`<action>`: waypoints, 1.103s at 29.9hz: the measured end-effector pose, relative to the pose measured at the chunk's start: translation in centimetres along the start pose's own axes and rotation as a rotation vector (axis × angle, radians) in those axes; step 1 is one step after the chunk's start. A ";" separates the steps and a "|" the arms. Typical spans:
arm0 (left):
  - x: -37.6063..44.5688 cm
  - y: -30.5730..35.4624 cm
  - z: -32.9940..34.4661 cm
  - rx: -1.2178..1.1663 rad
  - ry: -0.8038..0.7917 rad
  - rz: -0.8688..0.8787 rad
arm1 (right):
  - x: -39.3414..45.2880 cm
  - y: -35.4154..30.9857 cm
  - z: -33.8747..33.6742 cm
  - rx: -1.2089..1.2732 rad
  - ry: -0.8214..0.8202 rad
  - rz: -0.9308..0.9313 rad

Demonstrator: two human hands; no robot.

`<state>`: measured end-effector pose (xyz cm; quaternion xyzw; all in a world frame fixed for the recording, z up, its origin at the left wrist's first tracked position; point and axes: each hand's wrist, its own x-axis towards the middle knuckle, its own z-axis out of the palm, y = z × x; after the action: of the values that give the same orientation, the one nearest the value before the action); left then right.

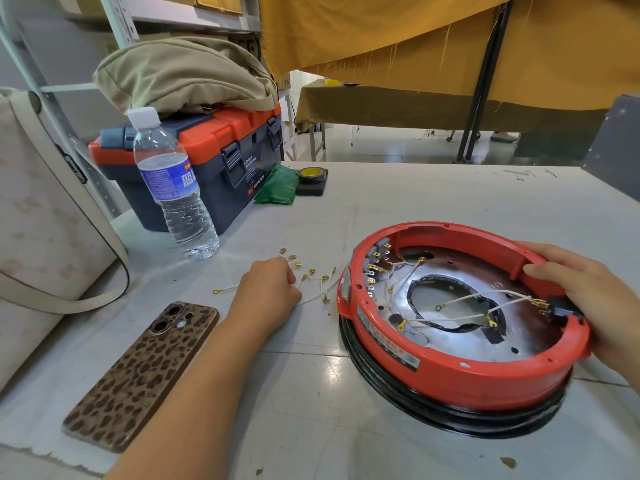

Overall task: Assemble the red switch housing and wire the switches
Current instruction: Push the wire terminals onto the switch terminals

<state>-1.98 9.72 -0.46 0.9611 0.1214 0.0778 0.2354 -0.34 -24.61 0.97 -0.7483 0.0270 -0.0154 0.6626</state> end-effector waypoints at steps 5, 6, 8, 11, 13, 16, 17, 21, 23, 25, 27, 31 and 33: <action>-0.3 -0.3 -0.2 -0.059 0.078 0.064 | 0.1 0.1 0.0 -0.001 0.001 -0.004; -0.3 -0.3 -0.4 -0.100 0.095 0.086 | 0.1 0.1 0.0 -0.005 0.000 -0.007; -0.3 -0.2 -0.5 -0.190 0.089 0.134 | 0.1 0.1 0.0 -0.011 0.000 -0.009; -0.3 0.1 -0.7 -0.386 0.023 0.185 | 0.2 0.2 -0.1 -0.023 0.001 -0.016; -0.4 0.2 -1.0 -0.497 -0.021 0.201 | 0.3 0.2 -0.2 -0.027 0.001 -0.020; -0.4 0.3 -1.2 -0.667 -0.057 0.210 | 0.3 0.2 -0.2 -0.036 -0.005 -0.023; -0.5 0.4 -1.3 -0.740 -0.068 0.215 | 0.3 0.2 -0.2 -0.038 -0.005 -0.022; -0.8 0.8 -1.7 -0.902 -0.074 0.269 | 0.2 0.1 -0.1 -0.036 0.000 -0.023; -1.0 1.0 -1.8 -0.964 -0.087 0.293 | 0.2 0.1 -0.1 -0.033 -0.001 -0.022; -1.2 1.2 -1.9 -1.008 -0.104 0.308 | 0.2 0.1 -0.1 -0.021 -0.003 -0.022; -1.3 1.3 -1.9 -1.021 -0.106 0.317 | 0.2 0.1 -0.1 -0.009 -0.010 -0.024; -1.4 1.2 -2.1 -0.982 -0.126 0.348 | 0.2 0.0 -0.1 0.006 -0.021 -0.017; -1.4 1.3 -2.0 -0.974 -0.140 0.359 | 0.1 -0.1 0.0 0.021 -0.027 -0.012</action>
<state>-3.52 9.13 1.81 0.7489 -0.1115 0.0998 0.6456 -0.23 -24.63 1.02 -0.7416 0.0133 -0.0096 0.6706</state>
